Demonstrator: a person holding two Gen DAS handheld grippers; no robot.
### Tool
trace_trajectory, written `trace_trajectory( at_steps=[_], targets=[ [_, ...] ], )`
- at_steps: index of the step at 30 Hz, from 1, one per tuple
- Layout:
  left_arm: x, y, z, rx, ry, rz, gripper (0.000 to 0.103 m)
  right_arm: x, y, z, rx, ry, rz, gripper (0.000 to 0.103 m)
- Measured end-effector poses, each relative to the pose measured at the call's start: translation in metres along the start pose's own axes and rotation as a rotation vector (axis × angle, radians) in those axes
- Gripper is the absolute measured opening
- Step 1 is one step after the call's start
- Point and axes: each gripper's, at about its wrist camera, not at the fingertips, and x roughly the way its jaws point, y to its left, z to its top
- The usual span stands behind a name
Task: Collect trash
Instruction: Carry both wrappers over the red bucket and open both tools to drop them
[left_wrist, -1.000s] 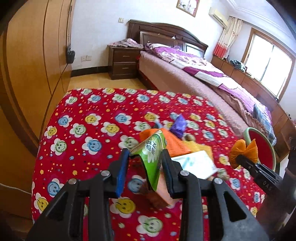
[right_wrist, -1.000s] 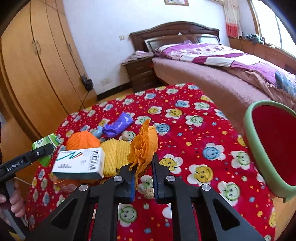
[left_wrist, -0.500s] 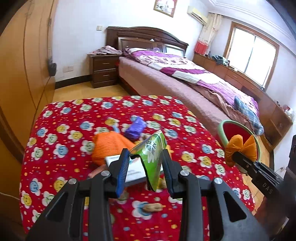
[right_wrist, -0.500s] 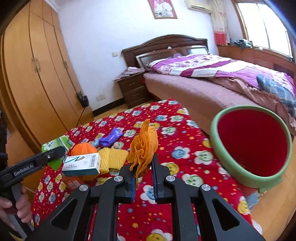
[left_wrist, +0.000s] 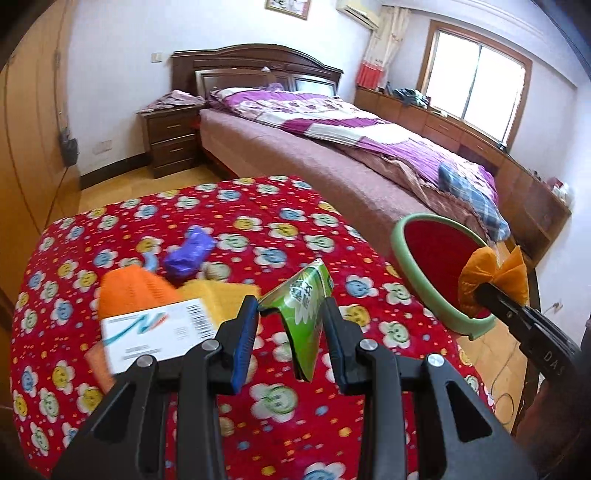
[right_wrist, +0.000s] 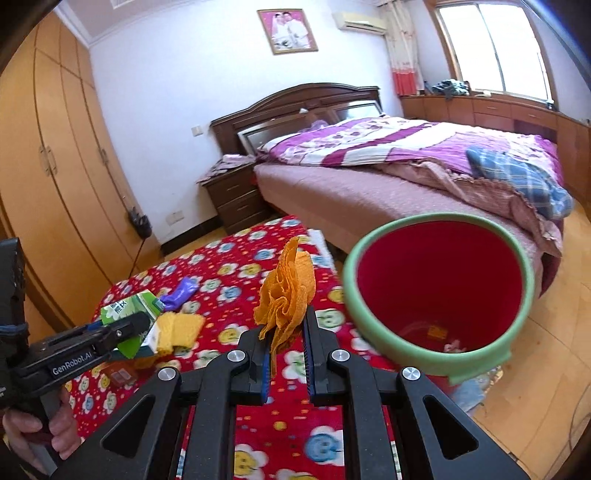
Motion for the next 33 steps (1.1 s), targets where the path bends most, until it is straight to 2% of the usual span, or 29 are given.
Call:
trace_trajectory(
  at_steps=[19, 33],
  targets=[
    [0.075, -0.107, 0.021, 0.164, 0.076, -0.092, 0.036, 0.004, -0.095, 0.008, 0.12, 0.006, -0.128, 0.014],
    [0.125, -0.161, 0.029, 0.208, 0.133, -0.182, 0.036, 0.025, -0.146, 0.009, 0.135, 0.074, -0.252, 0.014]
  ],
)
